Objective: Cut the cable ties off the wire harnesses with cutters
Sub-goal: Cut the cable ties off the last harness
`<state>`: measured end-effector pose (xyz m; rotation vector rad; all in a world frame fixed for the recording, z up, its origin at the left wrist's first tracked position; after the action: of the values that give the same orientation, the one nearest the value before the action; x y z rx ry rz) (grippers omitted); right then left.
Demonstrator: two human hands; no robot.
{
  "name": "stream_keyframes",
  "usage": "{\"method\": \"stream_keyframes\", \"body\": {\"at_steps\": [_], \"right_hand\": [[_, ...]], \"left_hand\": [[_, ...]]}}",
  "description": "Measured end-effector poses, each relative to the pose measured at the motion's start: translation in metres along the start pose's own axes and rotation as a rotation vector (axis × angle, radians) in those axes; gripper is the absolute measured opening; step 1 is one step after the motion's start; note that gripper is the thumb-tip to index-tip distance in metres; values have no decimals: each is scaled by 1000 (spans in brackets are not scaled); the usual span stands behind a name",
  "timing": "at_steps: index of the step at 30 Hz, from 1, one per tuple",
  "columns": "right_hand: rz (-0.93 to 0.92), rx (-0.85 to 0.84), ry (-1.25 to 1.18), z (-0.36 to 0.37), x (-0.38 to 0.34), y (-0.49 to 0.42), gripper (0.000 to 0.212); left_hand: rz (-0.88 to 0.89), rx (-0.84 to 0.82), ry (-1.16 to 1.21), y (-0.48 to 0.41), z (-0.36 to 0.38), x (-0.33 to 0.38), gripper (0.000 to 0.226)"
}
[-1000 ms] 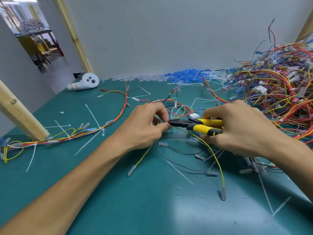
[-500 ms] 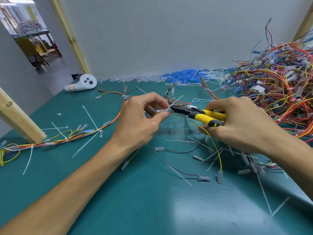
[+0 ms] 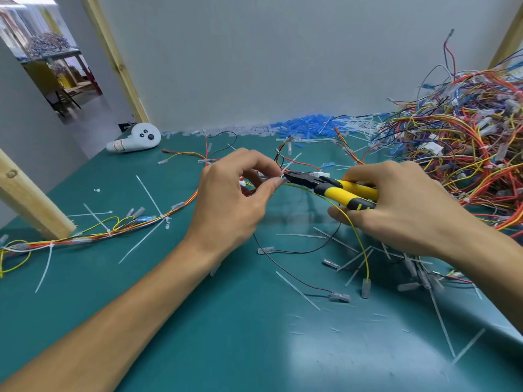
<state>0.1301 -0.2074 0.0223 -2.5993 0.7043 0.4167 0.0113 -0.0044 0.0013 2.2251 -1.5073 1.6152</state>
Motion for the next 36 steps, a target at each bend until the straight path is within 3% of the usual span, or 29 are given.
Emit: {"method": "stream_keyframes", "body": {"at_steps": [6,10,13,17,21,24,27,36], "right_hand": [[14,23,-26,3,0,0,39],[13,26,15,6,3,-1,34],[24,11,52,8,5,-1,35],[34,0,74,9,7,-1,33],[40,-2,84,8,7,-2,33],[49,-2,76,8,7,-2,33],[54,10,85,7,8,-2,33],[-2,26,60,6,7,-2,32]], "left_hand": [[-99,31,93,-2,1,-5,13],[-212,-31,185,-8,-1,-7,8],[-277,-174,117,-6,1,-9,7],[-234,-232,-236,1,8,-12,9],[-256,-275,-245,0,7,-14,17],[-259,-295,-295,-1,5,-14,6],[-239,-326,-317,2,8,-12,10],[-263,-447,-122,2,7,-7,5]]}}
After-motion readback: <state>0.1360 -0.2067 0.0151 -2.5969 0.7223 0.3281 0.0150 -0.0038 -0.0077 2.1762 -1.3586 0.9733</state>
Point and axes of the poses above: each hand's wrist, its own y-axis away from the middle knuckle, its own z-axis out of the palm, x = y × z, the point moved 1 cm from there along -y, towards the middle knuckle, and after that the axes turned 10 degrees about -z, right-handed, at the moved point
